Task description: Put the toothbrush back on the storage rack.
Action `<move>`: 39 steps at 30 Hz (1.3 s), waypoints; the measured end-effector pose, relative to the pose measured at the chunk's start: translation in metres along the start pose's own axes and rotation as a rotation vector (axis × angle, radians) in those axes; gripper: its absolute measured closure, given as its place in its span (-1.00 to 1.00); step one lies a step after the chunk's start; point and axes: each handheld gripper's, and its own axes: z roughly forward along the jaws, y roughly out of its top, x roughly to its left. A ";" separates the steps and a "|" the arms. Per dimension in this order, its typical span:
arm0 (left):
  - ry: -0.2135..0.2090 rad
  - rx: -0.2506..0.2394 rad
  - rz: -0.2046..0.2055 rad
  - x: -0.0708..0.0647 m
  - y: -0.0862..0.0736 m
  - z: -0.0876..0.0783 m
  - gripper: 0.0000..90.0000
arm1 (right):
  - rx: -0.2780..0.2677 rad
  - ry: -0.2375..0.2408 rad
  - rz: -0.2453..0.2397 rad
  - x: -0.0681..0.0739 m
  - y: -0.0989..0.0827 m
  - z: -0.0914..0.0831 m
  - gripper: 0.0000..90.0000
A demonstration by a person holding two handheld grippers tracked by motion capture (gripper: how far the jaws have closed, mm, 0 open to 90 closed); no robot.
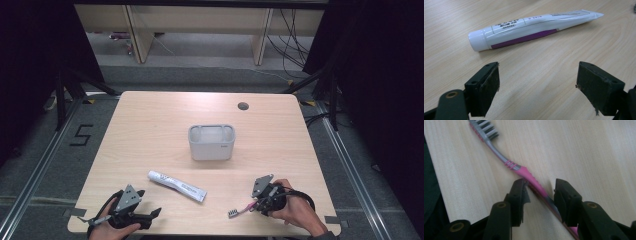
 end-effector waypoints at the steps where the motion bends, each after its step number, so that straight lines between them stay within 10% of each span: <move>1: -0.006 -0.007 -0.010 -0.001 0.000 0.000 -0.60 | 0.002 -0.001 0.002 0.000 0.000 0.000 0.38; 18: -0.008 -0.005 -0.006 0.000 0.000 0.000 -0.60 | 0.102 0.023 0.024 0.002 0.005 -0.001 0.81; 39: -0.001 0.003 0.001 0.000 0.000 0.000 -0.60 | 0.185 0.029 0.056 0.003 0.013 0.000 0.84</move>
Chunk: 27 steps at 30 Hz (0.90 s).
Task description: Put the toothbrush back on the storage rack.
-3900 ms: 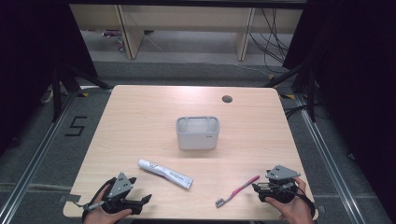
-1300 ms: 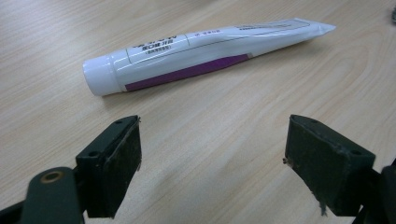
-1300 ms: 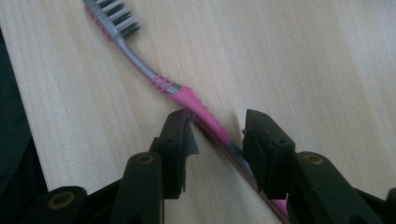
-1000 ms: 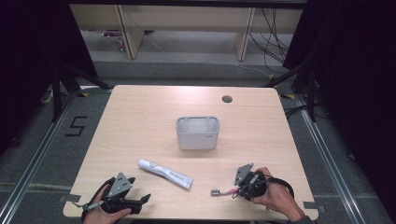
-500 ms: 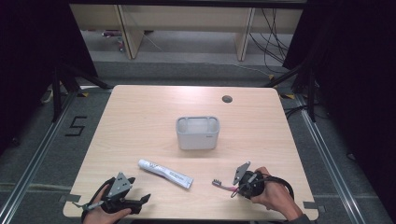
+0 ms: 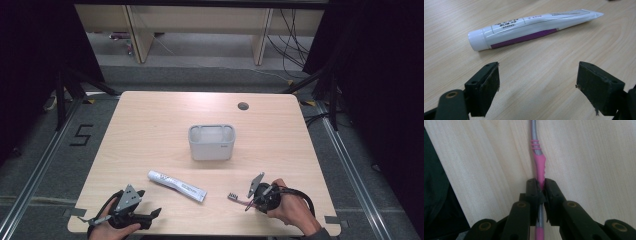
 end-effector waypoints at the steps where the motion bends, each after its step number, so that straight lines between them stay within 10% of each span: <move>1: 0.000 0.000 0.000 0.000 0.000 0.000 -0.60 | 0.014 0.005 -0.002 0.000 0.001 0.000 0.84; 17: -0.009 -0.008 -0.009 0.000 0.000 0.000 -0.60 | 0.049 -0.009 0.004 0.001 0.004 0.000 0.85; 27: -0.007 -0.005 -0.007 0.000 0.000 0.000 -0.60 | -0.107 -0.004 0.041 -0.005 -0.003 -0.025 0.86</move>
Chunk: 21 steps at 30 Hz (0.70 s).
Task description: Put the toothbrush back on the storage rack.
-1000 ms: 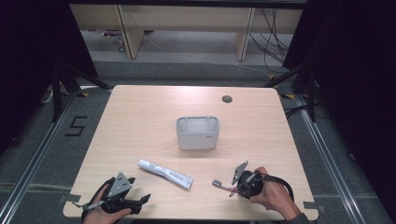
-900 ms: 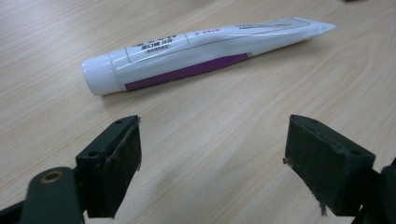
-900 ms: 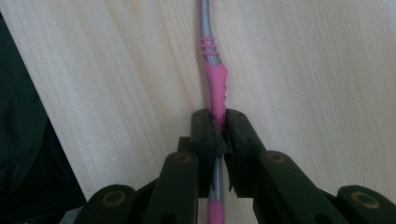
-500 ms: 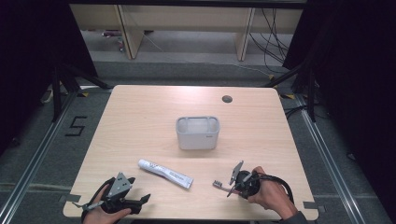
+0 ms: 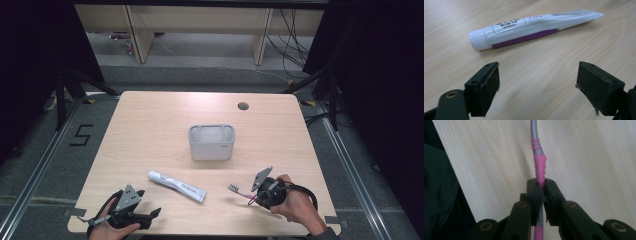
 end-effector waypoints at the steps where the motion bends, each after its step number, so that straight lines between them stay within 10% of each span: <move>1: -0.001 0.000 0.000 0.000 0.000 0.000 -0.60 | -0.015 -0.006 0.022 0.000 -0.001 -0.002 0.86; 21: -0.001 -0.004 0.000 0.001 0.000 0.000 -0.60 | -0.358 -0.054 0.130 -0.020 -0.006 -0.027 0.86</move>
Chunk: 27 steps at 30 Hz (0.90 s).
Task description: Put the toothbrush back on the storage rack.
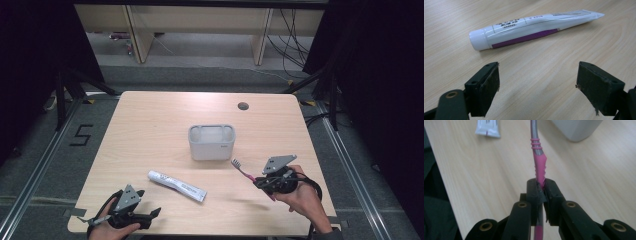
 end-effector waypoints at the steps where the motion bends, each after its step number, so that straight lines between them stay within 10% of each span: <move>1: 0.000 -0.001 -0.001 0.000 0.000 0.000 -0.60 | -0.020 -0.001 0.005 -0.001 0.001 -0.001 0.86; 27: 0.002 0.002 -0.002 0.000 0.000 0.000 -0.60 | -0.491 -0.054 0.179 -0.027 0.033 -0.018 0.86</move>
